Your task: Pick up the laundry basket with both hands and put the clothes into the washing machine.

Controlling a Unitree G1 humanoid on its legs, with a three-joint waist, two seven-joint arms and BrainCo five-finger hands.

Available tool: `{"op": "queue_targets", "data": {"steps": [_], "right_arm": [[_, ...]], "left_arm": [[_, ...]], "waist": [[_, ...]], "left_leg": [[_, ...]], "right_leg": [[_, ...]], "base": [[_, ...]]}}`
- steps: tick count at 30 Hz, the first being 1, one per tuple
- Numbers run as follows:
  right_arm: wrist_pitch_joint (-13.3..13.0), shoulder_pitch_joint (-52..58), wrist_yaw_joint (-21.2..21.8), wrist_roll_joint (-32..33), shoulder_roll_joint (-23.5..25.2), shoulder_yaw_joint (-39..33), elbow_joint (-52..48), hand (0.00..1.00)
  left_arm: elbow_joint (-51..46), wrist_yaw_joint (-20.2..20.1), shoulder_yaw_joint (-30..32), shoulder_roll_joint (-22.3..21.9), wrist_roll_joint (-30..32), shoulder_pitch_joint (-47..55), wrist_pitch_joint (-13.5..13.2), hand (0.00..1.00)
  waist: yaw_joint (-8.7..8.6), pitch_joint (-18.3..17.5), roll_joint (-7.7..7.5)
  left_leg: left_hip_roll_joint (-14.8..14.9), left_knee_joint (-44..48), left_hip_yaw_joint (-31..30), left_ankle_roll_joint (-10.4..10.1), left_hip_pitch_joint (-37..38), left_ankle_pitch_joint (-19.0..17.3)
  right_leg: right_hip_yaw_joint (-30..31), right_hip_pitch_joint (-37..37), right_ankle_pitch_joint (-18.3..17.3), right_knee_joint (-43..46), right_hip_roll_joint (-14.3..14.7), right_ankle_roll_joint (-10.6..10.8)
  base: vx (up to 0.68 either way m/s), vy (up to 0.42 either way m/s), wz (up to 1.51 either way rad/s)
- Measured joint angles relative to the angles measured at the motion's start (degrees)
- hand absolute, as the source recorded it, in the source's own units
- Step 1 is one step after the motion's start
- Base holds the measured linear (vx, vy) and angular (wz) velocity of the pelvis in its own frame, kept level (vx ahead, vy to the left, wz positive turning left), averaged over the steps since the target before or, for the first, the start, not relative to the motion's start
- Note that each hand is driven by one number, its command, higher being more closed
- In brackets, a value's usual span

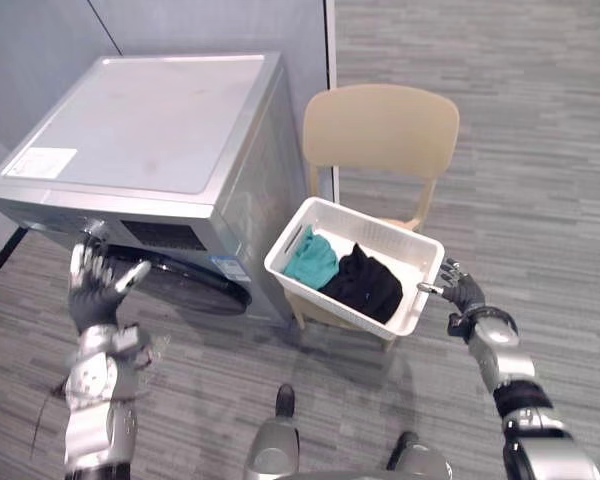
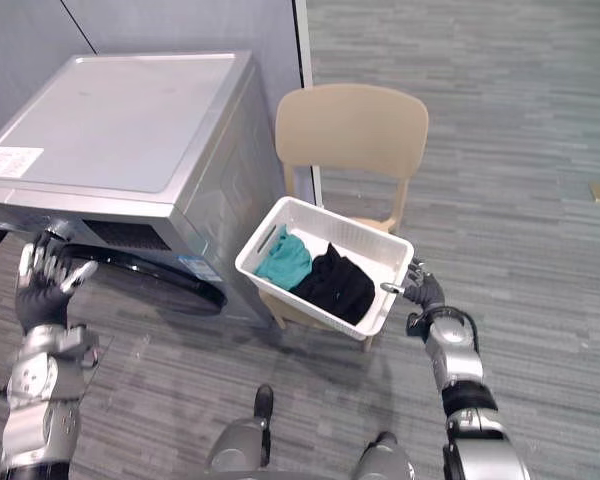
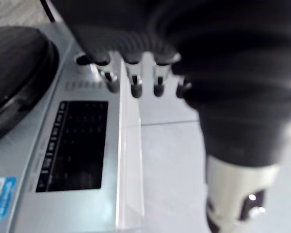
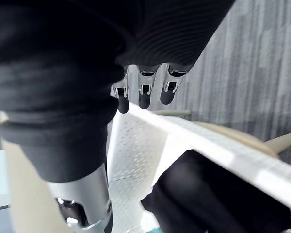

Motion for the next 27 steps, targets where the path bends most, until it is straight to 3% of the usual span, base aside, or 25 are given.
{"op": "queue_targets", "data": {"steps": [4,7,9,13,16,17,22,25,27], "right_arm": [[-1.2,16.4,0.4,-2.2,8.6,-7.3,-13.9,0.0],[-1.7,24.8,1.4,-2.4,13.3,-8.4,-20.0,0.0],[-2.0,31.1,2.1,-2.2,16.3,-6.5,-26.2,0.0],[-2.4,37.7,4.8,-1.1,17.6,3.5,-33.7,0.0],[-2.7,38.5,6.6,0.9,17.6,11.7,-34.0,0.0],[-3.0,37.9,6.7,2.1,17.6,15.1,-32.3,0.0],[-4.1,30.4,6.0,3.0,16.7,25.1,-14.3,0.0],[-4.2,26.9,4.5,3.3,15.5,28.5,-9.5,0.0],[-4.6,23.6,2.8,3.7,14.0,30.1,-9.2,0.0]], "left_arm": [[-6.9,0.4,5.4,-13.7,3.2,8.9,-0.2,0.0],[-7.2,0.8,6.2,-19.4,5.0,13.7,-0.4,0.0],[-7.2,1.7,6.4,-20.5,7.1,16.2,-0.4,0.0],[-5.8,4.0,7.3,-22.2,7.6,19.2,-0.5,0.0],[4.0,5.6,9.3,-22.3,7.4,18.9,-0.7,0.0],[11.5,6.3,10.2,-22.1,7.4,18.3,-0.3,0.0],[43.2,7.7,8.5,-19.3,6.7,13.0,2.0,0.0],[48.7,7.5,4.6,-18.9,5.5,12.2,3.1,0.0],[48.5,7.4,3.5,-18.4,4.5,10.5,3.3,0.0]], "waist": [[-0.63,-3.4,-1.77],[-1.86,-4.4,-2.83],[-2.27,-4.8,-3.55],[-3.0,-6.5,-4.01],[-2.96,-7.8,-3.88],[-2.91,-8.5,-3.23],[-2.8,-9.3,-4.2],[-2.38,-9.1,-4.45],[-1.6,-7.2,-3.68]], "left_leg": [[-0.3,-1.5,0.4,0.2,2.9,-0.3],[-0.3,-2.6,0.7,0.2,5.0,-0.4],[0.0,-2.3,1.6,0.0,6.7,-1.3],[0.8,-0.7,3.1,0.0,7.7,-3.3],[0.9,-0.8,3.2,0.0,7.9,-3.3],[0.8,-1.0,3.2,0.0,7.9,-3.3],[0.5,-1.0,1.1,0.1,8.6,-3.3],[0.5,-0.2,-1.0,0.0,7.5,-3.3],[0.9,4.9,-4.6,-0.1,4.1,-4.9]], "right_leg": [[-0.6,4.5,2.0,-5.5,0.7,0.8],[-0.7,7.8,3.3,-8.3,1.2,1.1],[-0.6,9.4,3.5,-9.4,1.5,1.2],[-0.2,10.7,2.9,-9.9,1.7,1.2],[-0.2,10.7,2.8,-9.7,1.8,1.3],[-0.2,10.7,2.8,-9.8,1.7,1.3],[-0.8,12.3,2.7,-10.2,2.0,1.2],[-2.0,13.1,2.3,-10.1,2.3,1.1],[-4.3,13.7,0.7,-8.3,3.1,0.9]], "base": [[0.11,0.03,0.0],[0.08,0.01,-0.04],[0.01,0.005,-0.14],[-0.05,0.001,-0.1],[-0.02,-0.006,-0.03],[0.0,0.0,0.0],[0.0,-0.012,0.12],[-0.01,-0.017,0.31],[-0.07,-0.06,0.63]]}}
